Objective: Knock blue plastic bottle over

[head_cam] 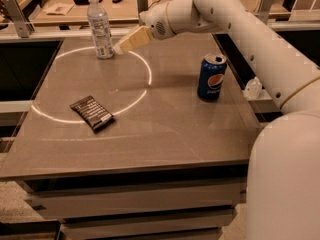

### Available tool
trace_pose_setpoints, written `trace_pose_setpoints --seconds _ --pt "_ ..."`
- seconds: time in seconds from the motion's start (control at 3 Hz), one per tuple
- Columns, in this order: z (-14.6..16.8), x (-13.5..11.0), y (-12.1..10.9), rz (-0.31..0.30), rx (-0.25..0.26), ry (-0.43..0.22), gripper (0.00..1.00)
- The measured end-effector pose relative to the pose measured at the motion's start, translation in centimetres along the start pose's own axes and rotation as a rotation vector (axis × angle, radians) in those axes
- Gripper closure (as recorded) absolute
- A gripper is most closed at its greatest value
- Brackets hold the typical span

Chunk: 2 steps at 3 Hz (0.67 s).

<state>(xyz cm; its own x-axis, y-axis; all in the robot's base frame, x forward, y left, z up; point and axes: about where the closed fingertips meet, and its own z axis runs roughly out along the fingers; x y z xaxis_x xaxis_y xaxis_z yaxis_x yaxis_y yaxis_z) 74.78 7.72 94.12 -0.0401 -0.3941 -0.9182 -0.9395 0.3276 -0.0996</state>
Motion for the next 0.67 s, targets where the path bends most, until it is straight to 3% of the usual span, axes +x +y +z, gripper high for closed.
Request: trace_pose_setpoints --seconds 0.67 --pt "4.6 -2.5 -0.1 0.071 -0.012 -0.106 0.0"
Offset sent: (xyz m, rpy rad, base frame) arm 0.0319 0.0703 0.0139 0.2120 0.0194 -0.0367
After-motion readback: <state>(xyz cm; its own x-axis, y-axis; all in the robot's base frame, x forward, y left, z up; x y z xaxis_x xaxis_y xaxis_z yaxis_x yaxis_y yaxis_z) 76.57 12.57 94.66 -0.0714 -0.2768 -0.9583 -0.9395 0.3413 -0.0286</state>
